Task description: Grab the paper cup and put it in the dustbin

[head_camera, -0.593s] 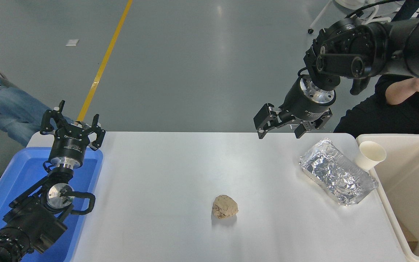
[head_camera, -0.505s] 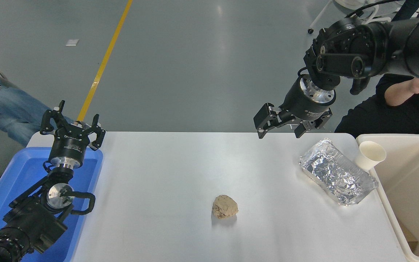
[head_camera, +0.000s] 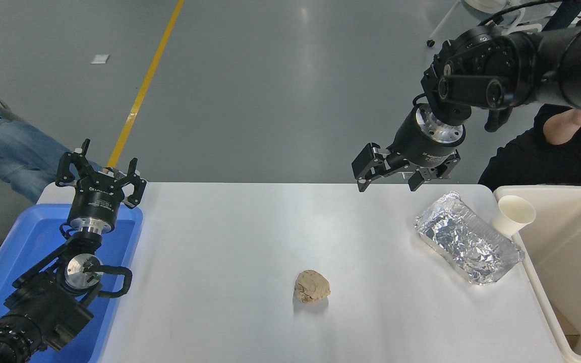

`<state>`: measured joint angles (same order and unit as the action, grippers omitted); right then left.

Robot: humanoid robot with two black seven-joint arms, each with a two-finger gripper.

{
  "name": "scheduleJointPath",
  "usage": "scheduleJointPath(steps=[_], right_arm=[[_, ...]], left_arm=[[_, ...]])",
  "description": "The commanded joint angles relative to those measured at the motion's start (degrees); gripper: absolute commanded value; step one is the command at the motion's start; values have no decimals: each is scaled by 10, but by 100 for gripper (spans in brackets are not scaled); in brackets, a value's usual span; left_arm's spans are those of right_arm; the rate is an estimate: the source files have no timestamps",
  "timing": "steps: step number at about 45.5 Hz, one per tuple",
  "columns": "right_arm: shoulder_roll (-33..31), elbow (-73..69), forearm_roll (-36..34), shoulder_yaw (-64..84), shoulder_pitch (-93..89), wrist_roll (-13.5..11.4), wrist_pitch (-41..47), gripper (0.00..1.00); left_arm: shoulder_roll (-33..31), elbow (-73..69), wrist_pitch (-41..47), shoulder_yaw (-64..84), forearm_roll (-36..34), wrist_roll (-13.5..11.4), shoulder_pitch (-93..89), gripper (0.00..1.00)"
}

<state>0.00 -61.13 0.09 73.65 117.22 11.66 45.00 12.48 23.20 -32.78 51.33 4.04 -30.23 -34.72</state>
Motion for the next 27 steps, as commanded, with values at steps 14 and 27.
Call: scheduleJointPath(steps=[14,27], right_arm=[[0,83,0,7,-64,0,0,100],[0,147,6,4,-131,0,0,100]], left_arm=[[0,0,0,0,0,0,0,99],[0,0,0,0,0,0,0,99]])
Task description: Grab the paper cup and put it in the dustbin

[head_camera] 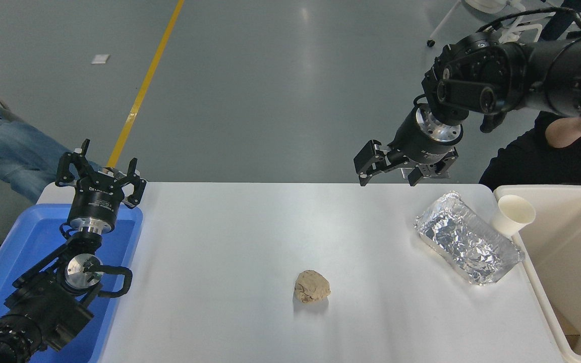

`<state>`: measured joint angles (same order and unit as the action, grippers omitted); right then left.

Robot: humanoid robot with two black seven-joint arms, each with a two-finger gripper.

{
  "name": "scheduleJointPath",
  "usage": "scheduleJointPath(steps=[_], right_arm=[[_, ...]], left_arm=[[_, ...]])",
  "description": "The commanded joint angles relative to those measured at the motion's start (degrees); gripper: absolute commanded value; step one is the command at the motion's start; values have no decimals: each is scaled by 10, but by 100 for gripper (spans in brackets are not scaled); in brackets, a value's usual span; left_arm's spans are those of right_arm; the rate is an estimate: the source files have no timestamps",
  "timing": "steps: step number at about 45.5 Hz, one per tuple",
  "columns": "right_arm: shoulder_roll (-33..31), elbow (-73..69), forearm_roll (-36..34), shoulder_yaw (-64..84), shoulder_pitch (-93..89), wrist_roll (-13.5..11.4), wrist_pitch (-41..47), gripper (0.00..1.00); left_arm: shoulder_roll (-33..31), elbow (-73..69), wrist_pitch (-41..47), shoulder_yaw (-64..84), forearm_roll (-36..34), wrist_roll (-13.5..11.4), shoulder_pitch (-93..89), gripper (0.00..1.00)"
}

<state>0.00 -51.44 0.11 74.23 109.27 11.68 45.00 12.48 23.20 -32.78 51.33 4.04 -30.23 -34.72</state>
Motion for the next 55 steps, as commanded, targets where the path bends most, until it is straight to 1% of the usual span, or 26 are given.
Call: scheduleJointPath(steps=[1,8,13,17,31,34,45,55], right_arm=[[0,53,9,-4,-56,0,0,100],[0,64,0,-7,-69,0,0,100],[0,71,-22,-4,-67,0,-7,100],[-19,68,-42,-4,-62,1,-6,100],[-77,74,-34,18,-84,0,-12,100],[-90,86,-31,18,-111,-1,-36,100],[-129,169,-24,52,-212,-1,-167,100],[-184,181,-26,51,-281,-1,-279,100]], left_arm=[[0,0,0,0,0,0,0,99],[0,0,0,0,0,0,0,99],[0,0,0,0,0,0,0,99],[0,0,0,0,0,0,0,99],[0,0,0,0,0,0,0,99],[0,0,0,0,0,0,0,99],[0,0,0,0,0,0,0,99],[0,0,0,0,0,0,0,99]])
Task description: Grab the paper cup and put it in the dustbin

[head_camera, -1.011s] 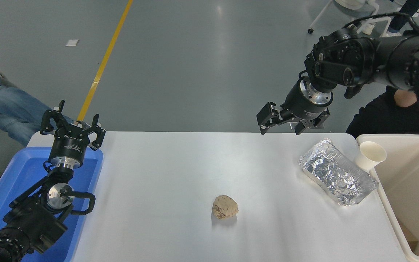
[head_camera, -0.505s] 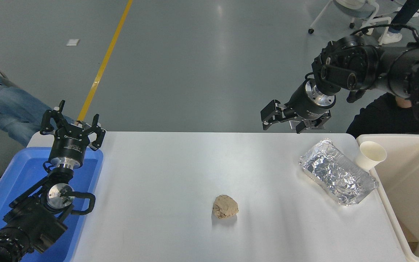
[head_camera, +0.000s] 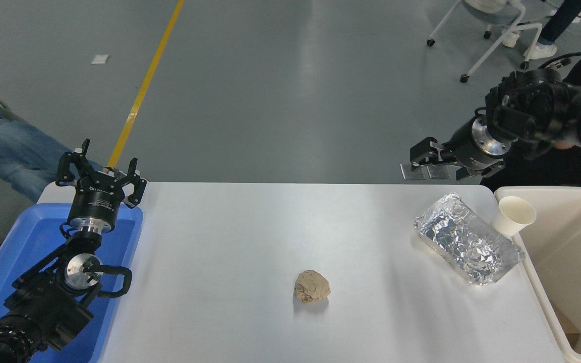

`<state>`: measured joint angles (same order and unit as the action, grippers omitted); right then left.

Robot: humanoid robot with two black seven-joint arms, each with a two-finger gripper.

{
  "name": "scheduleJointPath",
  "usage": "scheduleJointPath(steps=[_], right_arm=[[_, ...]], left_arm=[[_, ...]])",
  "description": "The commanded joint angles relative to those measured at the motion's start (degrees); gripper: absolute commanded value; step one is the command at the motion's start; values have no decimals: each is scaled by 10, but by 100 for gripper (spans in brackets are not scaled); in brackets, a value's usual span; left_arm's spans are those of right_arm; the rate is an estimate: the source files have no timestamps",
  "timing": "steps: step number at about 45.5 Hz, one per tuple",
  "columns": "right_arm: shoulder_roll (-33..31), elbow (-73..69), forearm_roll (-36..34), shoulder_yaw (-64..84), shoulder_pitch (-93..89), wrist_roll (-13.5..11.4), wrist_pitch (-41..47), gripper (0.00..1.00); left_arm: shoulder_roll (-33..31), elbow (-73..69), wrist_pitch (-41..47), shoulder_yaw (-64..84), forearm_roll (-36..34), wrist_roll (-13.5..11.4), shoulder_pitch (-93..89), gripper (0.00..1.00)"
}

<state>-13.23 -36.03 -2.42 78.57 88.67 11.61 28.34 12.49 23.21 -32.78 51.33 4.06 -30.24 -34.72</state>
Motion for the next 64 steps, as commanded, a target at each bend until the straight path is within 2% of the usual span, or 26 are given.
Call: scheduleJointPath(steps=[1,8,21,44,64], right_arm=[[-55,27,-1,6,-81,0,-124,100],[-73,63,-9,0,-123,-3,-179,100],[-101,91,-10,-3,-186,-8,-190,100],[-101,91,-12,-84,-262,-8,-232,100],[-104,93,-12,-88,-280,-7,-282,98]], left_arm=[[0,0,0,0,0,0,0,99],[0,0,0,0,0,0,0,99],[0,0,0,0,0,0,0,99],[0,0,0,0,0,0,0,99],[0,0,0,0,0,0,0,99]])
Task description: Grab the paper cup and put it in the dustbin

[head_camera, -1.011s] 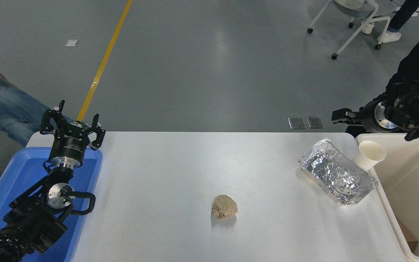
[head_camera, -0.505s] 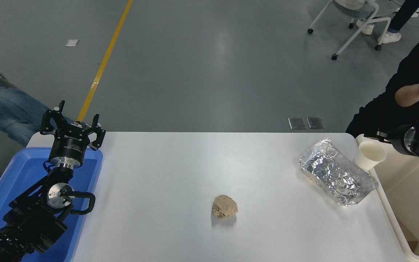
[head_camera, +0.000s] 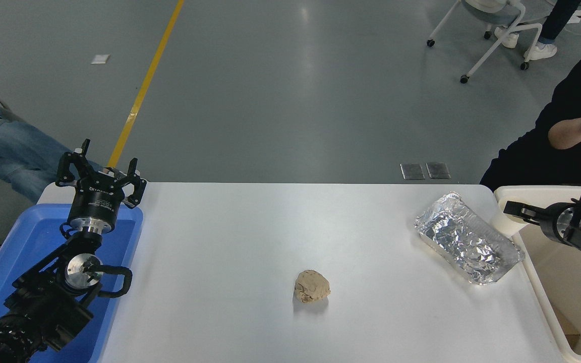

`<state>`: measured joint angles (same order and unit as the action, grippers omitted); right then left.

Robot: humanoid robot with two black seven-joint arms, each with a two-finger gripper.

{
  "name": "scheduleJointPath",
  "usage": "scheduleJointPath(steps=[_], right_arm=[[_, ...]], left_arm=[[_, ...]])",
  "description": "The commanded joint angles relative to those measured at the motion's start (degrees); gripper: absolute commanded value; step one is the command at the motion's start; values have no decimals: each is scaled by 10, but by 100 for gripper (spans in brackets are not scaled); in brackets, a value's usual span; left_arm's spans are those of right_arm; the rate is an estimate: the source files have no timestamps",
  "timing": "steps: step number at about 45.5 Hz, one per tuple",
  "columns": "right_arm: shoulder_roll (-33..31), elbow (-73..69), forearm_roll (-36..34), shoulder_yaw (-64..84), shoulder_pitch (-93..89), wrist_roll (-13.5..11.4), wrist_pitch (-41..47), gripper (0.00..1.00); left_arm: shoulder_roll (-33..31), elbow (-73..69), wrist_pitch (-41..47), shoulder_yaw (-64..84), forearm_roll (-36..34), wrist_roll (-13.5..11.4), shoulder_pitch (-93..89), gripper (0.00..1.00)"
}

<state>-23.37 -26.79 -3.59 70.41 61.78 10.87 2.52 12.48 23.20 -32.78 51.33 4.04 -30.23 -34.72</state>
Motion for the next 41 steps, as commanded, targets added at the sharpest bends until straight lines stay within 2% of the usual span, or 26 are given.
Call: scheduleJointPath(steps=[1,11,18,29,37,41], right_arm=[[-3,1,0,-6,-11,0,-24,98],[-3,1,0,-7,-11,0,-29,90],[-3,0,-1,-7,-15,0,-29,75],[-3,-1,-1,-24,-22,0,-29,63],[-3,-1,0,-49,-31,1,-29,63],[-3,-1,0,-51,-32,1,-29,56]], left_arm=[[0,0,0,0,0,0,0,99],[0,0,0,0,0,0,0,99],[0,0,0,0,0,0,0,99],[0,0,0,0,0,0,0,99],[0,0,0,0,0,0,0,99],[0,0,0,0,0,0,0,99]])
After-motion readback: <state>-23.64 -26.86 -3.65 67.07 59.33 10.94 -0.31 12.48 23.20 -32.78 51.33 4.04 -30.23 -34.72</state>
